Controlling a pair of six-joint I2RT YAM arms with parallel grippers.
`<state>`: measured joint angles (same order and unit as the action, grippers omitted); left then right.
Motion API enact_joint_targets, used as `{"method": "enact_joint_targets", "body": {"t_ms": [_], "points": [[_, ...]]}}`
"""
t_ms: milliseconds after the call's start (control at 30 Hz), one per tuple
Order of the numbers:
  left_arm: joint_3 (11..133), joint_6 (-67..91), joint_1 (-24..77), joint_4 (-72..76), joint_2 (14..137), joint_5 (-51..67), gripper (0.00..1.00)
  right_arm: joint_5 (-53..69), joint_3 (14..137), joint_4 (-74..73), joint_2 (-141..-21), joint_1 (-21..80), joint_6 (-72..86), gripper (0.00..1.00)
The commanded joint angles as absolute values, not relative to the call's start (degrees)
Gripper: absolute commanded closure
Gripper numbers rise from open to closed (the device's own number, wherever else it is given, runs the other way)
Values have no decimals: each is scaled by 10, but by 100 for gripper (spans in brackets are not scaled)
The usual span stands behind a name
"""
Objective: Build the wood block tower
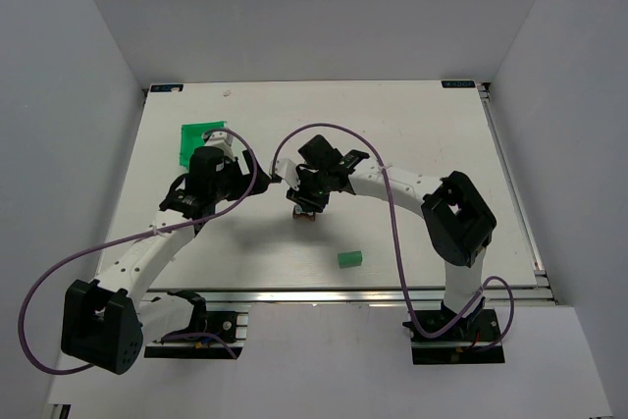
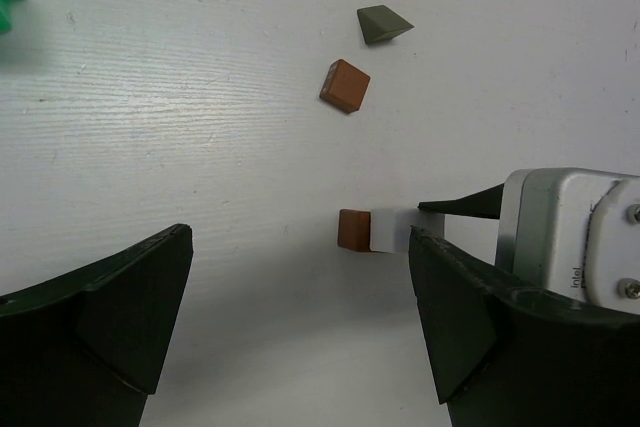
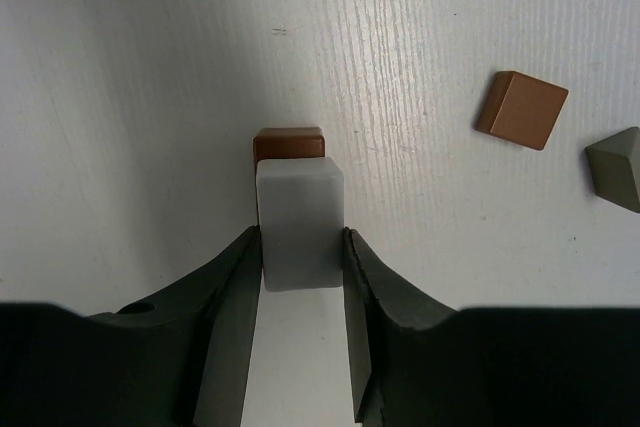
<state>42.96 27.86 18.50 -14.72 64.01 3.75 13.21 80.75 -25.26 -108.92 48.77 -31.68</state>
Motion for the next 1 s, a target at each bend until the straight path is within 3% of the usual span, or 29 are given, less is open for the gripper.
{"method": "enact_joint_targets", "body": {"t_ms": [0,367,567,633,667,700,967], "points": [[430,272,183,-139,633,46,2,128,802,-239,-1089,487,-316,64],[429,271,182,-138,635,47,2,133,795,-243,-1078,488,-321,55],[431,271,182,-138,637,47,2,136,793,-243,-1073,488,-323,45],[431,271,182,-137,637,49,2,137,794,-244,-1073,489,-323,35],[431,271,182,-138,636,50,2,138,795,-246,-1071,489,-323,15],[430,271,182,-137,636,51,2,139,795,-246,-1070,489,-322,11],[431,272,182,-137,635,53,2,149,790,-233,-1010,490,-308,11]]}}
